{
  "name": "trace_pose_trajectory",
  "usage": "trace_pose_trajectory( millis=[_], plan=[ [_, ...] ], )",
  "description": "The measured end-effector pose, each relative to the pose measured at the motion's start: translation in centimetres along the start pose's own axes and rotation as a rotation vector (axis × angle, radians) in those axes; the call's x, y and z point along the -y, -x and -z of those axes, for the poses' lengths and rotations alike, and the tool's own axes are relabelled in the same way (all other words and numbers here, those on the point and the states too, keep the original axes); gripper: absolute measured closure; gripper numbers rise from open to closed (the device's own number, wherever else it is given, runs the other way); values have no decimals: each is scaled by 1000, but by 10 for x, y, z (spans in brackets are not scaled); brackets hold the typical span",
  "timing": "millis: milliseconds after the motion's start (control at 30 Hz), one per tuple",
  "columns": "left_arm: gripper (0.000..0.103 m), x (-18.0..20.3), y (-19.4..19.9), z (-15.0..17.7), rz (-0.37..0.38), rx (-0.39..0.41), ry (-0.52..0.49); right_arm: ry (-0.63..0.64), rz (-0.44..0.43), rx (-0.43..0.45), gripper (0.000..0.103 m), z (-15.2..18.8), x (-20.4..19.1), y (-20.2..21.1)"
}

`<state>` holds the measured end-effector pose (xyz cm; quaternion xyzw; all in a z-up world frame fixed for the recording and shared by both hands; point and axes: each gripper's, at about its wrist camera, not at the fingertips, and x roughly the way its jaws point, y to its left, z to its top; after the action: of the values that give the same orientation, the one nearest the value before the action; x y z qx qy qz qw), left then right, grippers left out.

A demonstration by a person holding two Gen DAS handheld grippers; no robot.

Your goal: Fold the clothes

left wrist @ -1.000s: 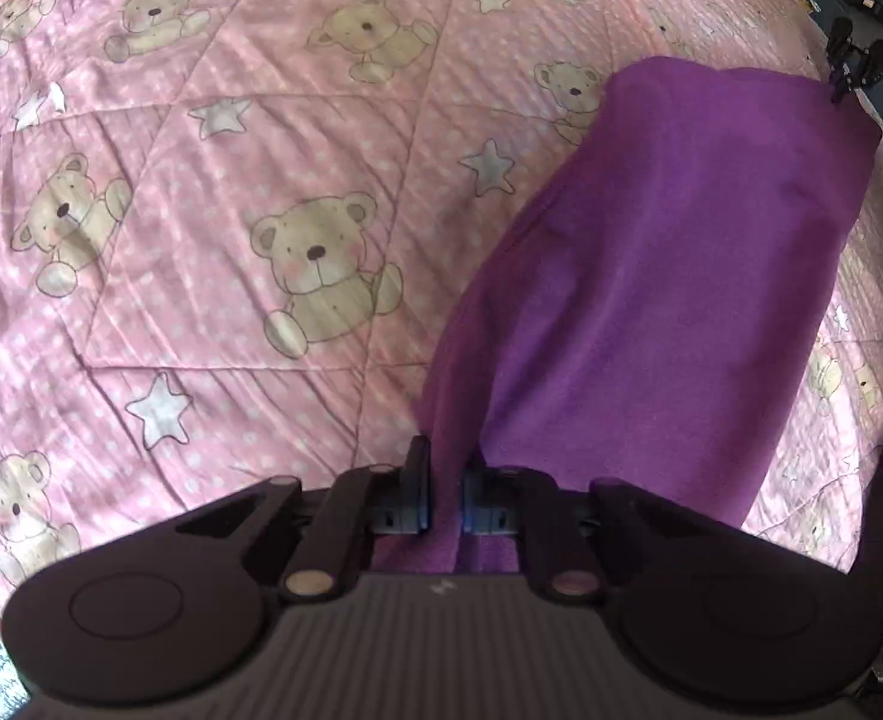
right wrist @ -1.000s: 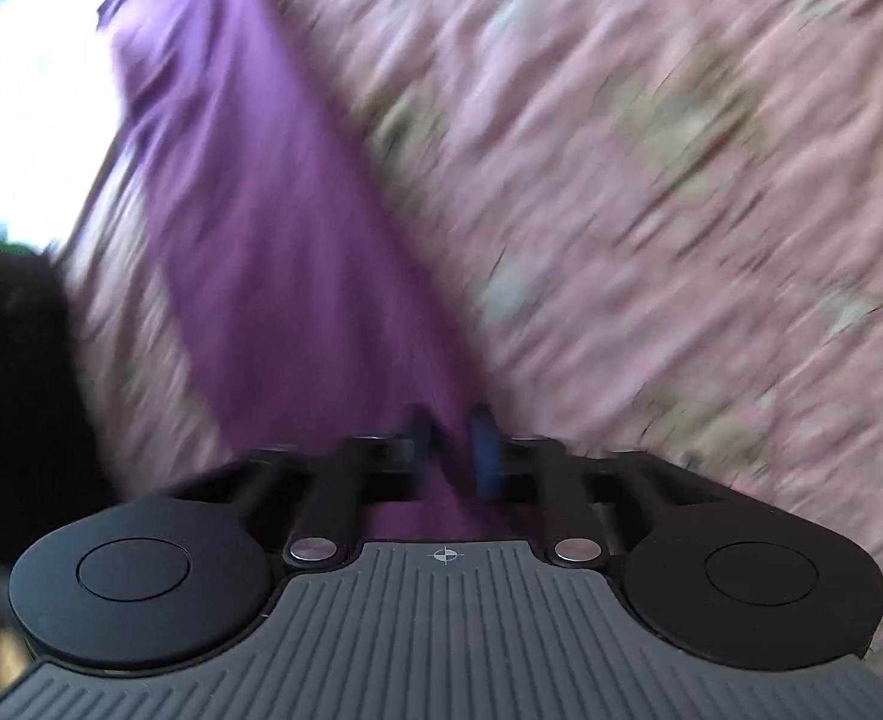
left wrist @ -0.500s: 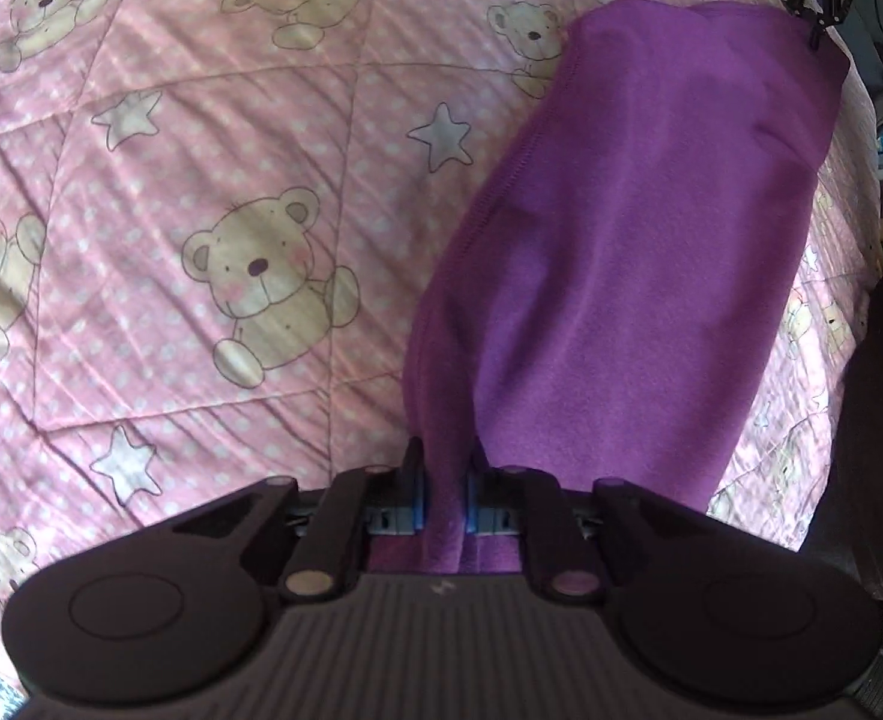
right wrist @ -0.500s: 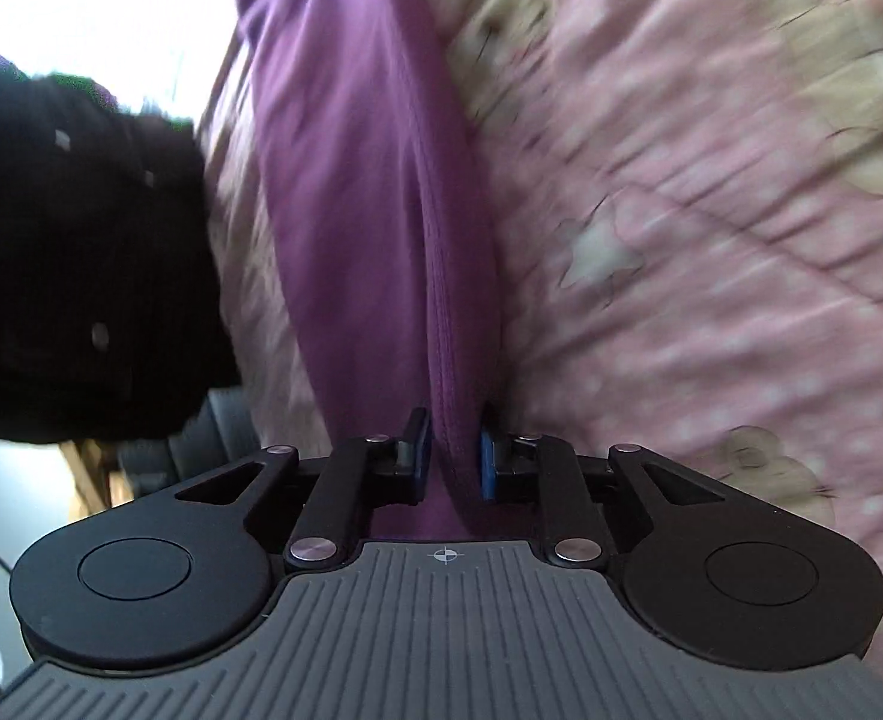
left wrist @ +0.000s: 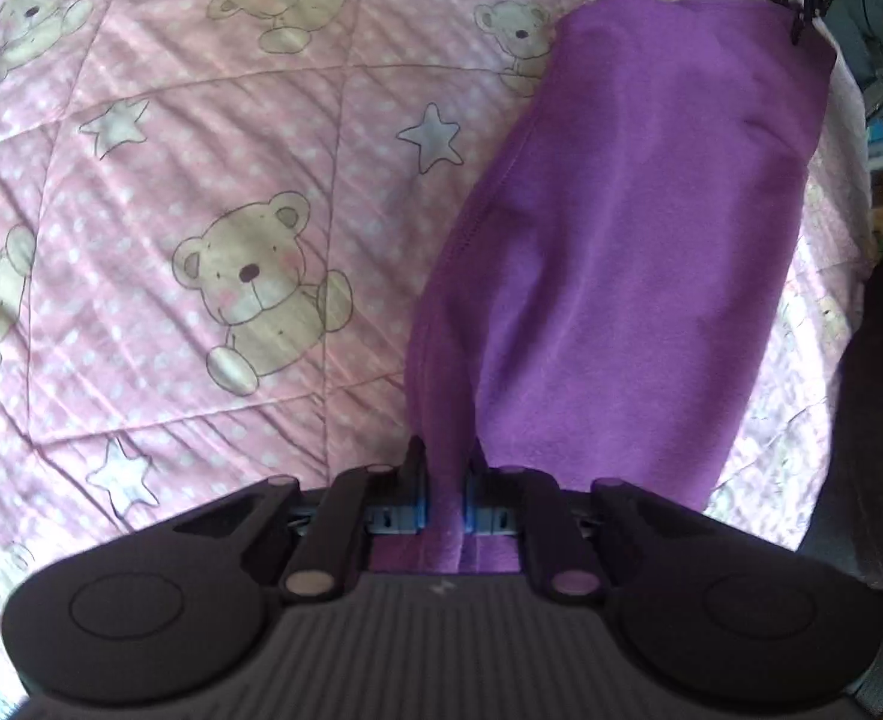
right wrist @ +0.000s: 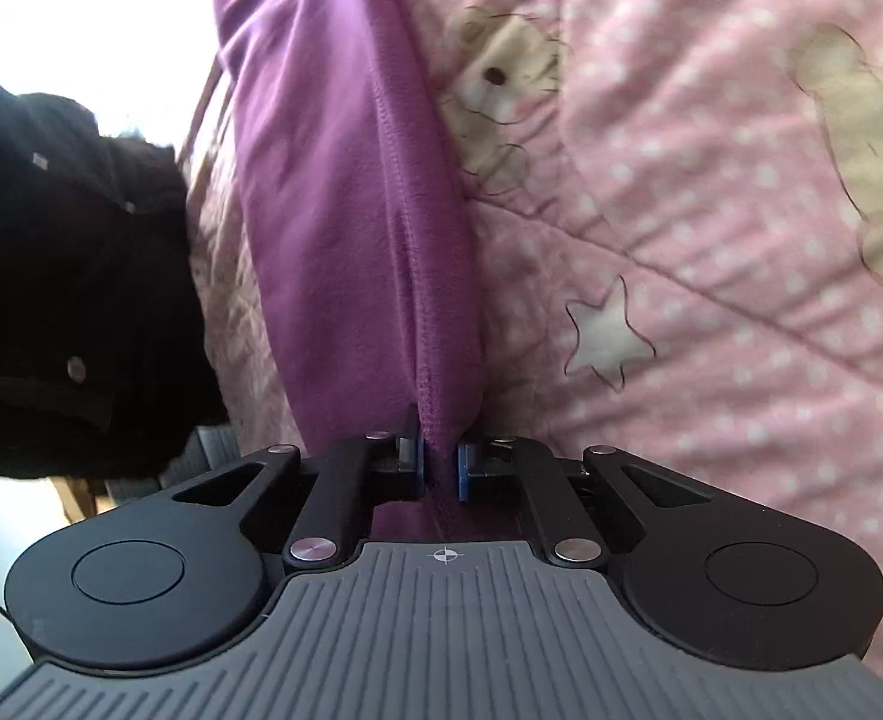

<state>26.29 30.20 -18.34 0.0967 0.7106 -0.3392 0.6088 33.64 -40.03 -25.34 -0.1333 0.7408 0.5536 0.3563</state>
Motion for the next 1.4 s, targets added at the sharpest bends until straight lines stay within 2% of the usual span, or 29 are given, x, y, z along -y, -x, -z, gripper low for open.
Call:
trace_pose_trajectory(
  millis=[100, 200, 267, 400, 533, 600, 700, 767, 800, 867, 900, 967, 1033, 1067, 1100, 1133, 1167, 1200, 1233, 1267, 1300, 1367, 1400],
  plan=[
    [94, 6, 12, 4, -17, 27, -14, 21, 80, 12, 97, 4, -19, -1],
    [94, 17, 30, 7, -49, 60, -32, 47, 198, 29, 98, 8, -37, 2],
    [94, 29, 48, -4, -66, 91, -58, 47, 284, 54, 99, 15, -51, 11],
    [95, 54, 99, -14, -149, 199, -113, 36, 449, 135, 99, 34, -82, 41],
    [95, 96, 145, -32, -282, 311, -205, 64, 629, 177, 99, 47, -112, 66],
    [97, 121, 173, -27, -387, 387, -239, 66, 741, 216, 100, 57, -126, 83],
    [97, 156, 217, -20, -486, 513, -278, 74, 949, 271, 99, 73, -155, 103],
    [97, 183, 219, -6, -550, 539, -320, 108, 1142, 269, 99, 85, -181, 101],
    [97, 192, 214, 4, -559, 541, -322, 136, 1236, 260, 99, 90, -192, 94],
    [97, 199, 187, 26, -562, 522, -293, 183, 1367, 241, 99, 95, -199, 53],
    [97, 197, 167, 36, -563, 506, -268, 207, 1432, 231, 99, 98, -202, 32],
    [96, 172, 106, 58, -567, 475, -153, 255, 1561, 210, 99, 102, -208, -10],
    [95, 149, 44, 78, -594, 423, -18, 206, 1604, 221, 92, 90, -193, -75],
    [95, 139, 11, 89, -622, 367, 65, 134, 1577, 212, 83, 85, -182, -102],
    [95, 134, -17, 98, -641, 307, 112, 61, 1546, 202, 84, 80, -170, -128],
    [95, 136, -30, 107, -661, 282, 122, -11, 1573, 240, 93, 80, -170, -142],
    [95, 139, -42, 116, -679, 261, 134, -84, 1602, 281, 90, 81, -170, -154],
    [94, 141, -38, 122, -681, 285, 160, -160, 1573, 324, 89, 85, -176, -152],
    [92, 142, -34, 127, -683, 309, 186, -235, 1540, 366, 83, 90, -183, -149],
    [90, 139, -29, 131, -679, 329, 219, -309, 1504, 407, 59, 95, -189, -146],
    [86, 136, -23, 135, -676, 347, 250, -373, 1471, 454, 44, 103, -194, -139],
    [78, 130, -14, 139, -704, 336, 283, -510, 1371, 566, 49, 120, -200, -121],
    [77, 130, -15, 138, -707, 329, 293, -602, 1294, 671, 49, 133, -198, -105]
  ],
)
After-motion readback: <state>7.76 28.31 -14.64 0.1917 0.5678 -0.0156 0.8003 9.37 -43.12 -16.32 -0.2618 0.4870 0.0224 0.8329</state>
